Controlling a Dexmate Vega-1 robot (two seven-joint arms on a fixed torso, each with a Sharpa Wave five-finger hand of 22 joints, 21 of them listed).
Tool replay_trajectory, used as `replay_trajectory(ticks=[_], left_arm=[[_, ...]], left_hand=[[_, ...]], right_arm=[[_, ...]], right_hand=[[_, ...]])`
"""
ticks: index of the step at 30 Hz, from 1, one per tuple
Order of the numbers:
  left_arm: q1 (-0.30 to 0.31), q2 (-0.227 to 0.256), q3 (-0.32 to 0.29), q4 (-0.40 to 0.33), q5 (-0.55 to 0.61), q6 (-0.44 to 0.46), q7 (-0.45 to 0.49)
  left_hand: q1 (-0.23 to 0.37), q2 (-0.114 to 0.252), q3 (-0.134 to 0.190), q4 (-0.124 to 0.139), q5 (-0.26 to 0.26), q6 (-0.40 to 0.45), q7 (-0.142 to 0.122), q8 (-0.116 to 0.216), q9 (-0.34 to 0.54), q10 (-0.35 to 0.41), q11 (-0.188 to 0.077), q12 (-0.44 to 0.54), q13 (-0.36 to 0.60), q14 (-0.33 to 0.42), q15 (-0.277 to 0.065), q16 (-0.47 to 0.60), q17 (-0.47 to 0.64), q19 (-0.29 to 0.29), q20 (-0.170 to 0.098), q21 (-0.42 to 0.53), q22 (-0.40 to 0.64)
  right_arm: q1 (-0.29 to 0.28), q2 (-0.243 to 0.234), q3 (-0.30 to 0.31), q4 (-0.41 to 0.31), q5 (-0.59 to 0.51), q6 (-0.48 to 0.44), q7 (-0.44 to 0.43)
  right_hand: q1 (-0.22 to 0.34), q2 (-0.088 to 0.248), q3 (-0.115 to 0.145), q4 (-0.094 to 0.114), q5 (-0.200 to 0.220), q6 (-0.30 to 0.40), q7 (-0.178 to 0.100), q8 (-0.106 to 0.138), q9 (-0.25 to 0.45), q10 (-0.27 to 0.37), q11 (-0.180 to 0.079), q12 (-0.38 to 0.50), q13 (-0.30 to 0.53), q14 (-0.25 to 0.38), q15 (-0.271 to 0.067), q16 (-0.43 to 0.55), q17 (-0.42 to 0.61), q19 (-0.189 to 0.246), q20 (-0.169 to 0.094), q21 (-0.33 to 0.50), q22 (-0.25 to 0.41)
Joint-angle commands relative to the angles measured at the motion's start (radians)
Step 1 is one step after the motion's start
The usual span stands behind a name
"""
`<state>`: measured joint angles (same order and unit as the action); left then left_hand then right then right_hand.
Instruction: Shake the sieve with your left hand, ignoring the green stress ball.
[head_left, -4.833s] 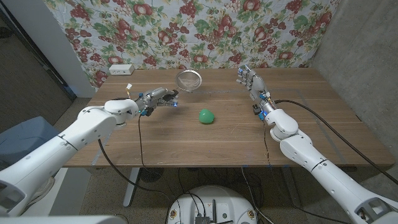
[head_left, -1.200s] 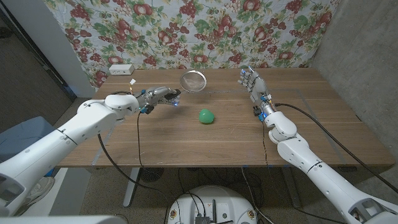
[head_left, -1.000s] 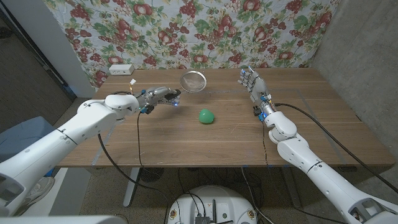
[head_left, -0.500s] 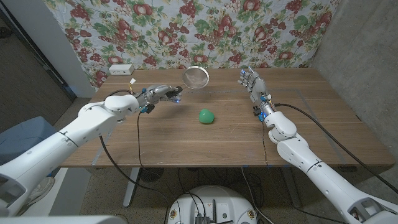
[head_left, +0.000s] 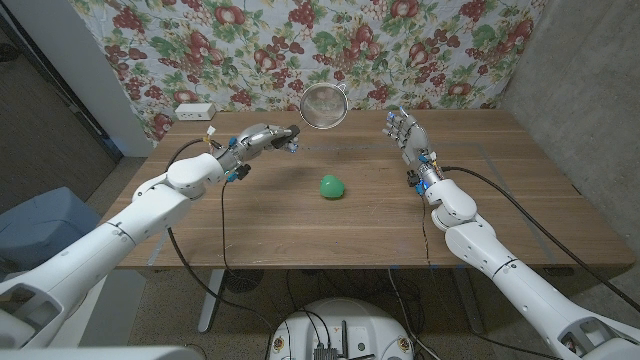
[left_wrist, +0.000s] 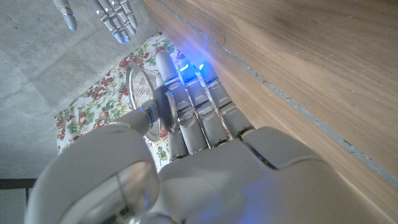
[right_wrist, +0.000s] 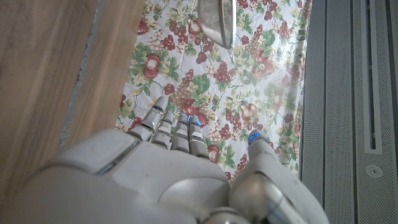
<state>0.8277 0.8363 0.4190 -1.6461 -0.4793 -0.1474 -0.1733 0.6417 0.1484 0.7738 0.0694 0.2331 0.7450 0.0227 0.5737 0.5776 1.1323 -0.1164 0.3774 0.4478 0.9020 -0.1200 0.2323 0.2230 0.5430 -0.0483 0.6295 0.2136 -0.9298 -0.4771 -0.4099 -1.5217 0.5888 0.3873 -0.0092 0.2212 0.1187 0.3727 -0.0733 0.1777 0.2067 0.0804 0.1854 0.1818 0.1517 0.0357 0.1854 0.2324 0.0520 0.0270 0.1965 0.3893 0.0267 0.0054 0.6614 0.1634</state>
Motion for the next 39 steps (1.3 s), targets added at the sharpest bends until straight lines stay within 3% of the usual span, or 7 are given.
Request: replay_trajectory(ticks=[1,27,39], left_arm=[[-0.008,-0.038,-0.003,0.069,0.023,-0.152,-0.061],[0.011,-0.030,-0.016,0.021,0.035,-0.099,-0.028],[0.051,0.007,-0.036,-0.091,0.036,0.076,0.084]], left_hand=[[0.026,0.031,-0.002,0.010,0.008,0.011,-0.027,0.003,0.002,0.072,-0.082,-0.006,0.009,-0.011,-0.107,-0.005,0.001,-0.007,-0.037,0.008,0.000],[0.019,0.032,-0.008,0.016,0.019,0.014,-0.027,0.010,0.009,0.073,-0.084,-0.007,0.023,-0.019,-0.110,-0.006,0.003,-0.013,-0.037,0.013,-0.005],[0.020,0.037,-0.009,0.015,0.025,0.019,-0.013,0.013,0.006,0.087,-0.083,-0.005,0.025,-0.011,-0.111,-0.001,0.007,-0.008,-0.042,0.020,-0.007]], right_arm=[[0.001,0.001,0.002,0.004,0.002,0.003,0.001],[-0.005,-0.001,0.007,0.007,0.010,0.012,0.008],[-0.008,-0.003,0.009,0.004,0.014,0.012,0.013]], right_hand=[[-0.008,-0.001,-0.002,-0.005,-0.001,0.006,0.005,0.004,0.000,0.000,0.008,0.008,0.001,0.002,0.007,0.009,-0.002,0.011,-0.002,-0.004,0.001],[-0.015,0.002,-0.004,-0.010,-0.001,0.007,0.006,0.004,0.000,0.000,0.007,0.009,-0.009,0.003,0.006,0.012,-0.015,0.018,-0.002,-0.024,0.001],[-0.017,0.004,-0.004,-0.013,-0.001,0.007,0.005,0.004,0.000,-0.001,0.007,0.009,-0.013,0.002,0.008,0.013,-0.022,0.021,-0.002,-0.033,0.001]])
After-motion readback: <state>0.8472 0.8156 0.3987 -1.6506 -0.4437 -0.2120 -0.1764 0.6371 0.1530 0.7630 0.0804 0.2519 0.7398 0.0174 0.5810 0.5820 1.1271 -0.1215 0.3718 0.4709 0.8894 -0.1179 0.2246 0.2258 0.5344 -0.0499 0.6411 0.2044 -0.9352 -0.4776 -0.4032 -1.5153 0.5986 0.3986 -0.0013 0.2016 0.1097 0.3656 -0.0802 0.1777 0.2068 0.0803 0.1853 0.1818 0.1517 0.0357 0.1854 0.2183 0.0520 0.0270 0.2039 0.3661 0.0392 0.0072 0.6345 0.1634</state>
